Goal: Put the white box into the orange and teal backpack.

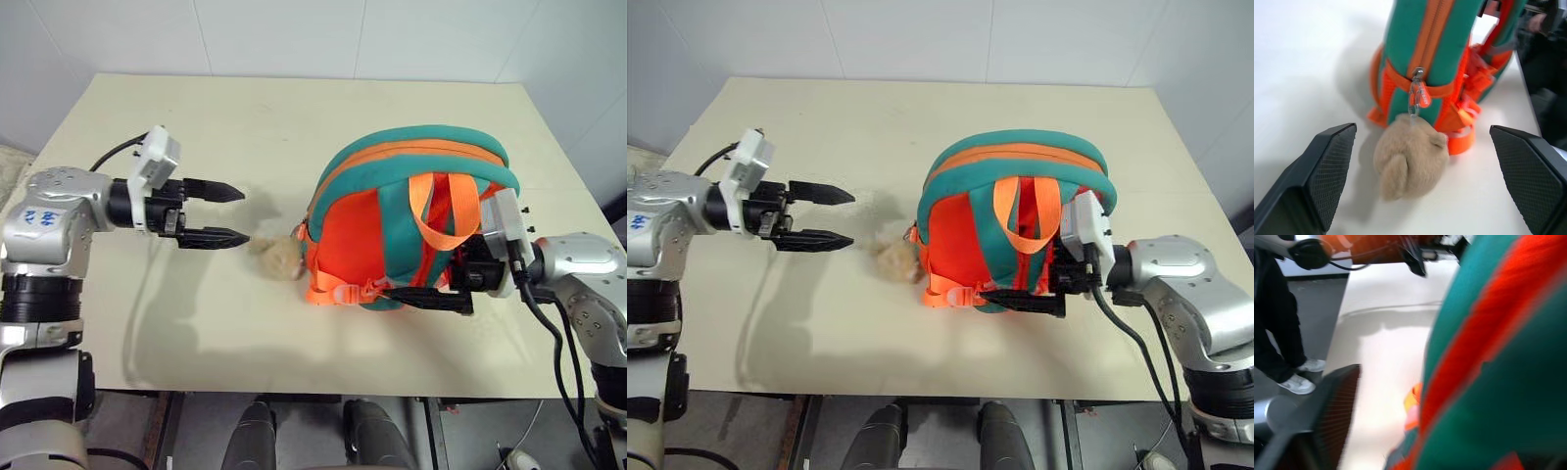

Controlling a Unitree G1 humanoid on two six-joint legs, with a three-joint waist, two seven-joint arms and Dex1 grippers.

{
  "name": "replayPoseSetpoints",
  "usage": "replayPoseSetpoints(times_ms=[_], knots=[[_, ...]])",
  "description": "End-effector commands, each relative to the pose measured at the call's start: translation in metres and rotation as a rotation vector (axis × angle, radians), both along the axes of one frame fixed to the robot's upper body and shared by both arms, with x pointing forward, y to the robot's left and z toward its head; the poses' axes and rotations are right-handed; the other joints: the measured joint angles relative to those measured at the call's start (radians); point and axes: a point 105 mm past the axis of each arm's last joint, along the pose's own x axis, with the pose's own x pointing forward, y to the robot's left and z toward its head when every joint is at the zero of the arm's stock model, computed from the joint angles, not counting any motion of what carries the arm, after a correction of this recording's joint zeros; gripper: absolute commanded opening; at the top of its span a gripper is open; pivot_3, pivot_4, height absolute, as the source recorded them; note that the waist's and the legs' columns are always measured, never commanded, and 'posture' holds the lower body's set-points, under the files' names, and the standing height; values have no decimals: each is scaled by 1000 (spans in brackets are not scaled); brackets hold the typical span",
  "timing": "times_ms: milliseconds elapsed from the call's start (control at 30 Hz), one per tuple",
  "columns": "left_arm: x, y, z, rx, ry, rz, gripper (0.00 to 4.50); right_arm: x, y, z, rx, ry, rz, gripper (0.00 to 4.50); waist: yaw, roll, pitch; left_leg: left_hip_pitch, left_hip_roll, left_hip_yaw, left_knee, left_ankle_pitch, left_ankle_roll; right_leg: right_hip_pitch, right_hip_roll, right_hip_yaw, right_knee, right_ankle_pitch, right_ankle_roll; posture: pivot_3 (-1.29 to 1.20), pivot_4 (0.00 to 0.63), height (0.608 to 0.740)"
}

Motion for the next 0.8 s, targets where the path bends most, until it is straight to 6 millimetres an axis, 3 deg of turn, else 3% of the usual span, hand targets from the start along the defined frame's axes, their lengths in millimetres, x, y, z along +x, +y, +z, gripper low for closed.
replayPoseSetpoints(times_ms=[33, 200, 300, 433, 567, 800], knots=[[-10, 9, 22, -77, -124, 24, 4500, 3, -25, 12, -22, -57, -89, 4439, 0, 0, 0, 0, 0, 0, 0, 0, 0, 0, 0, 0, 0, 0, 0, 0, 150, 740], [-17, 22, 16, -76, -156, 52, 4500, 7, -61, 13, -86, -70, -196, 4439, 1, 0, 0, 0, 0, 0, 0, 0, 0, 0, 0, 0, 0, 0, 0, 0, 150, 740], [-25, 36, 11, -102, -162, 64, 4500, 12, -108, 13, -191, -75, -353, 4439, 1, 0, 0, 0, 0, 1, 1, 0, 0, 0, 0, 0, -1, 0, 0, 0, 150, 740], [-31, 40, 10, -161, -176, 38, 4500, 20, -143, 17, -228, -101, -458, 4439, 0, 0, 0, 0, 0, 1, 1, 0, 1, 0, 0, 0, -1, 0, -1, 0, 150, 740], [-36, 50, 4, -182, -183, 45, 4500, 33, -162, 27, -161, -156, -544, 4439, -9, 1, 0, 2, 0, 3, 1, 0, 1, 1, -1, 1, -1, 1, -1, 0, 150, 740], [-48, 60, 6, -226, -214, 73, 4500, 35, -171, 30, -96, -161, -545, 4439, -9, 1, 0, 2, 1, 3, 1, 0, 1, 1, -1, 2, -1, 1, -1, 0, 150, 740]])
